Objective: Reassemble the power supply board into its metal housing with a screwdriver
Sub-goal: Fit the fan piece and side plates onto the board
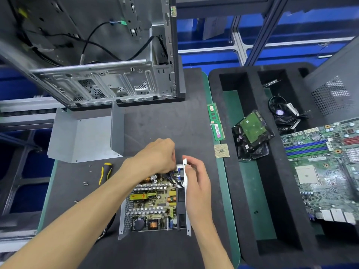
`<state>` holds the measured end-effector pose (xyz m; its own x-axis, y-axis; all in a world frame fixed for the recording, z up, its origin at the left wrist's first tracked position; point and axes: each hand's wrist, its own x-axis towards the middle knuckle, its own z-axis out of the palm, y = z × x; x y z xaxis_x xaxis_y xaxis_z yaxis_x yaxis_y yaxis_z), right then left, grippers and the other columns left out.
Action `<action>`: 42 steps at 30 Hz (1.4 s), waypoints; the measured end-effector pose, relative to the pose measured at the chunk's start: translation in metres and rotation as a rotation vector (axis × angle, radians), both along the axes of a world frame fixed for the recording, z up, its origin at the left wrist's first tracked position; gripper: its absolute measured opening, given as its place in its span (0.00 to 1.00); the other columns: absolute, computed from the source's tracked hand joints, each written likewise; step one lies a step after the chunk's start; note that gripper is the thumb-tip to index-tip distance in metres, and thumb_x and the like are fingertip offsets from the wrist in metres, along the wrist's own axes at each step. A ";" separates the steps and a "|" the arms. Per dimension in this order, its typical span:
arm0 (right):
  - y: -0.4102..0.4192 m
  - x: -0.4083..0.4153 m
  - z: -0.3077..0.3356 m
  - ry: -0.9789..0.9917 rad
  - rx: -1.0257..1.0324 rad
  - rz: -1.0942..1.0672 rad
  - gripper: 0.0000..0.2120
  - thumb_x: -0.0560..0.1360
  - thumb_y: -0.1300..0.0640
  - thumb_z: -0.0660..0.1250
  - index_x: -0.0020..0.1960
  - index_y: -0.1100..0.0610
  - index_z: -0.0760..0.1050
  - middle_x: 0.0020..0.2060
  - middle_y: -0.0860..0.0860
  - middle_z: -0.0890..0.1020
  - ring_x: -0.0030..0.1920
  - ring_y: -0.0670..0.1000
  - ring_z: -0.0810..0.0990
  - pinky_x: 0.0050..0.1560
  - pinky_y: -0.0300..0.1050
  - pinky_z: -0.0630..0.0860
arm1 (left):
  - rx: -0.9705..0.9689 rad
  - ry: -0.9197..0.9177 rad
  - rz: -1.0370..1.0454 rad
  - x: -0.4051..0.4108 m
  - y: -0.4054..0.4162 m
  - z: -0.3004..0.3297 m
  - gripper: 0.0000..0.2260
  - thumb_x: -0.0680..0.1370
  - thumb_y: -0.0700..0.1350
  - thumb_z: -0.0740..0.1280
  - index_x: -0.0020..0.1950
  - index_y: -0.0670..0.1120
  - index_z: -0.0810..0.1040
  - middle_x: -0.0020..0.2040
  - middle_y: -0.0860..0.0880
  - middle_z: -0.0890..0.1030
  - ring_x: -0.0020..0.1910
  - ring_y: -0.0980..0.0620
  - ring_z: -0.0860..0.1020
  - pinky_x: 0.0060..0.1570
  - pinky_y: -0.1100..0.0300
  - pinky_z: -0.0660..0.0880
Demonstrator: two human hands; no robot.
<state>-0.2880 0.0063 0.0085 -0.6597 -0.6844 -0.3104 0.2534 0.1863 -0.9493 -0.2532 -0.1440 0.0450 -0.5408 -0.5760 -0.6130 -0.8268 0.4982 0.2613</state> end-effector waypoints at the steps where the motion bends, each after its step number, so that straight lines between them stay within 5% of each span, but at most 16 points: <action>1: 0.000 0.000 0.000 0.001 0.000 0.001 0.13 0.84 0.61 0.61 0.58 0.45 0.79 0.52 0.33 0.82 0.57 0.33 0.78 0.52 0.25 0.71 | -0.004 -0.015 -0.012 -0.001 0.001 -0.001 0.10 0.72 0.38 0.69 0.33 0.49 0.80 0.36 0.49 0.82 0.37 0.47 0.80 0.37 0.55 0.79; 6: 0.000 -0.001 -0.001 -0.012 0.001 -0.001 0.13 0.84 0.61 0.61 0.59 0.46 0.79 0.52 0.33 0.82 0.57 0.33 0.78 0.51 0.25 0.71 | -0.030 -0.072 -0.055 -0.007 0.001 -0.004 0.05 0.71 0.37 0.69 0.44 0.45 0.80 0.40 0.47 0.80 0.37 0.48 0.80 0.38 0.52 0.80; 14: -0.001 -0.002 0.000 -0.023 -0.027 -0.002 0.11 0.80 0.53 0.61 0.58 0.45 0.79 0.52 0.35 0.83 0.57 0.36 0.79 0.52 0.27 0.72 | -0.012 -0.136 -0.087 -0.014 -0.002 -0.006 0.07 0.71 0.34 0.67 0.45 0.44 0.79 0.42 0.46 0.80 0.39 0.47 0.81 0.41 0.52 0.81; 20: 0.000 -0.002 -0.001 -0.025 -0.040 0.007 0.11 0.82 0.54 0.61 0.58 0.42 0.78 0.53 0.35 0.82 0.58 0.38 0.79 0.53 0.28 0.72 | -0.033 -0.134 -0.079 -0.014 0.002 -0.007 0.06 0.72 0.34 0.67 0.43 0.45 0.77 0.40 0.47 0.79 0.36 0.49 0.78 0.32 0.56 0.75; 26: -0.001 -0.001 0.001 -0.020 -0.025 -0.005 0.12 0.78 0.49 0.60 0.57 0.42 0.78 0.52 0.35 0.82 0.58 0.38 0.79 0.53 0.28 0.72 | 0.060 -0.165 -0.071 -0.021 -0.009 -0.001 0.05 0.74 0.36 0.68 0.46 0.40 0.83 0.44 0.43 0.84 0.42 0.43 0.82 0.42 0.52 0.80; 29: -0.001 -0.002 0.002 -0.020 -0.018 0.000 0.09 0.81 0.52 0.62 0.57 0.42 0.78 0.52 0.35 0.82 0.57 0.37 0.79 0.53 0.27 0.71 | 0.101 -0.158 -0.056 -0.018 -0.014 0.004 0.06 0.74 0.42 0.74 0.49 0.43 0.87 0.47 0.45 0.86 0.48 0.45 0.84 0.49 0.54 0.80; 32: 0.000 -0.003 0.002 -0.011 -0.001 0.013 0.12 0.84 0.59 0.62 0.57 0.42 0.78 0.52 0.34 0.82 0.57 0.37 0.78 0.52 0.27 0.71 | 0.136 -0.126 -0.008 -0.011 -0.014 0.005 0.05 0.73 0.44 0.75 0.46 0.44 0.87 0.44 0.46 0.86 0.42 0.49 0.81 0.41 0.60 0.76; 42: 0.000 -0.002 0.003 -0.004 0.009 0.017 0.12 0.84 0.59 0.62 0.57 0.42 0.78 0.51 0.33 0.81 0.56 0.36 0.78 0.52 0.27 0.71 | 0.017 -0.119 -0.040 -0.014 -0.004 0.004 0.07 0.74 0.35 0.67 0.45 0.40 0.85 0.46 0.41 0.85 0.40 0.44 0.81 0.43 0.54 0.80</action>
